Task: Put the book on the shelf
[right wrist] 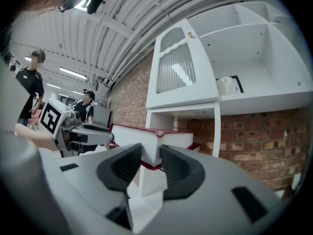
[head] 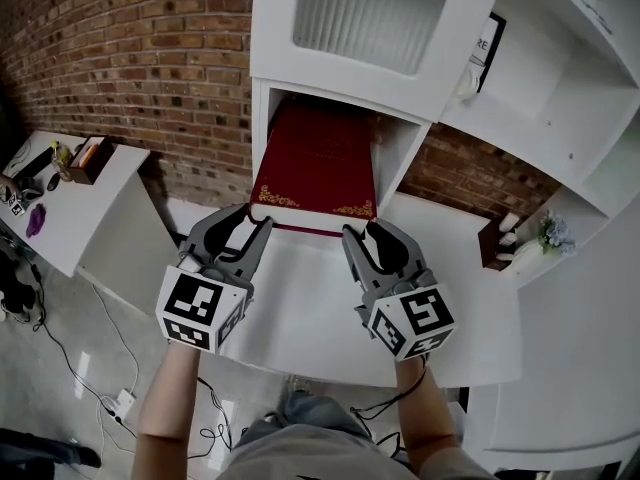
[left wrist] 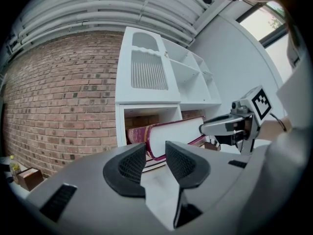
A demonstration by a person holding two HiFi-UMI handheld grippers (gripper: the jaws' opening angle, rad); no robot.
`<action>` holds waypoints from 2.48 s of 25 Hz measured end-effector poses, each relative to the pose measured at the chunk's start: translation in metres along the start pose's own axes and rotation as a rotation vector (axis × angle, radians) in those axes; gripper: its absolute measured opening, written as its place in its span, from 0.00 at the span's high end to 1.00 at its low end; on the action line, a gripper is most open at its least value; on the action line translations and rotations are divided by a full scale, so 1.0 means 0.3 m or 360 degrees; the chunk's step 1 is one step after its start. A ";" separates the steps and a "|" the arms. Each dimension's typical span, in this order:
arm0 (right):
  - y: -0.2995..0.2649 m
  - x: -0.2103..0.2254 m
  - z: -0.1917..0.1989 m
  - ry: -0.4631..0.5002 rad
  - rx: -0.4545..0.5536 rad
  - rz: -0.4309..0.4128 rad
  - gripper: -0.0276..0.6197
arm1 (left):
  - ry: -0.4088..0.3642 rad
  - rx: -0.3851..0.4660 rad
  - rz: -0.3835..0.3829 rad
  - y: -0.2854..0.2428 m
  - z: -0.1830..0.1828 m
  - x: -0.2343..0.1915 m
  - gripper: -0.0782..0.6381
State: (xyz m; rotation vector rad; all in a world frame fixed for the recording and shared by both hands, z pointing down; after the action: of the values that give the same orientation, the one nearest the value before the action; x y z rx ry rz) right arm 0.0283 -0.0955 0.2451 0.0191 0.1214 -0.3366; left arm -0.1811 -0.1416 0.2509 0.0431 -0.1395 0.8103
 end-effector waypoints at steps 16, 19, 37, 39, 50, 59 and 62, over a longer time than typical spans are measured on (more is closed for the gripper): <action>-0.149 0.110 0.013 -0.0047 0.0000 -0.0020 0.75 | 0.0019 -0.0064 -0.0017 -0.165 -0.002 -0.096 0.70; -0.181 0.135 0.014 -0.0046 0.0003 -0.0024 0.75 | 0.0032 -0.0071 -0.0022 -0.201 0.001 -0.115 0.70; -0.338 0.228 0.041 -0.0065 -0.0003 -0.0047 0.76 | 0.0041 -0.0130 -0.0075 -0.363 0.023 -0.221 0.70; -0.349 0.235 0.045 -0.0069 -0.0006 -0.0050 0.76 | 0.0041 -0.0133 -0.0080 -0.375 0.026 -0.228 0.70; -0.390 0.247 0.090 -0.0073 -0.0053 -0.0067 0.77 | 0.0044 -0.0184 -0.0099 -0.414 0.074 -0.255 0.70; -0.396 0.249 0.094 -0.0078 -0.0043 -0.0067 0.75 | 0.0051 -0.0135 -0.0117 -0.411 0.086 -0.259 0.70; -0.388 0.249 0.093 -0.0075 -0.0030 -0.0048 0.76 | -0.0024 -0.0158 -0.0142 -0.400 0.093 -0.251 0.70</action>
State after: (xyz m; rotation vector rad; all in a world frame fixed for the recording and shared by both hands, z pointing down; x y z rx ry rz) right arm 0.0629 -0.2309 0.2639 -0.0096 0.0780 -0.3660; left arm -0.1484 -0.2809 0.2698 -0.0381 -0.1906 0.7134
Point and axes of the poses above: the fingertips, and each gripper's own axes: y backward along the fingers, x to its right, z out of its underside, the point moved 7 cm from there along y, backward along the fingers, and after that the axes turned 4 degrees about z, right-handed, at the moved point
